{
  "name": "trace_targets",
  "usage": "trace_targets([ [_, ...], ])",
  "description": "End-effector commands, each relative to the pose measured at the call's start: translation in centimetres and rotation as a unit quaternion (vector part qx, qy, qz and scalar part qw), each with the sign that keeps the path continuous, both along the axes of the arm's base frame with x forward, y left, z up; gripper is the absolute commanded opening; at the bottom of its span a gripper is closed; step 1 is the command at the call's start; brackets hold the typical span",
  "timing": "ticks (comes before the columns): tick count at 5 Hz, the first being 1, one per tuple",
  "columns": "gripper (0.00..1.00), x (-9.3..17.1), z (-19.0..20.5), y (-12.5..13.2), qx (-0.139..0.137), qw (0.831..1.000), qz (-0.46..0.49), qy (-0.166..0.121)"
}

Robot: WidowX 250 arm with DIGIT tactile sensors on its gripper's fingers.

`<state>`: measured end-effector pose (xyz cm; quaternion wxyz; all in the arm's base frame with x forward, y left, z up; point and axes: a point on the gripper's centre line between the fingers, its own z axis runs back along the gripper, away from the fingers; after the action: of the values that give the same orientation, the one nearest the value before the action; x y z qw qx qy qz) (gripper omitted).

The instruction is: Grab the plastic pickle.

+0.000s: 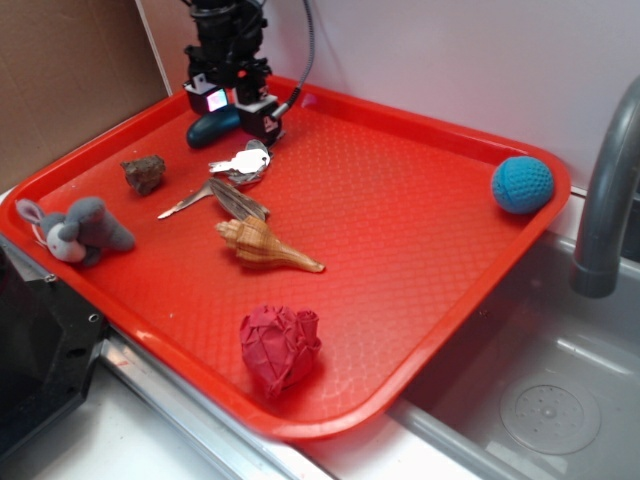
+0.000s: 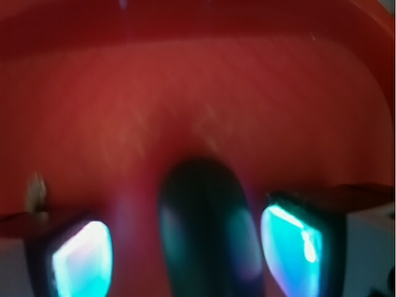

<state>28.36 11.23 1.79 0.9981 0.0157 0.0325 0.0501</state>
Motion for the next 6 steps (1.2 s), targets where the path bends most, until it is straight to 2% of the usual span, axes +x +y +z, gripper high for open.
trace_targets([
  [1, 0.00, 0.0, 1.4, 1.0, 0.016, 0.999, -0.007, -0.034],
  [2, 0.00, -0.8, 1.8, 0.6, 0.016, 0.999, -0.010, -0.039],
  [3, 0.00, -1.4, 6.7, -1.6, 0.032, 0.996, -0.014, -0.087],
  [4, 0.00, -3.2, 11.8, -5.4, -0.016, 0.988, -0.008, -0.155],
  [5, 0.00, -5.5, 16.8, -9.3, -0.029, 0.987, -0.024, -0.156],
  [6, 0.00, -7.1, 22.1, -11.1, -0.054, 0.990, -0.038, -0.124],
])
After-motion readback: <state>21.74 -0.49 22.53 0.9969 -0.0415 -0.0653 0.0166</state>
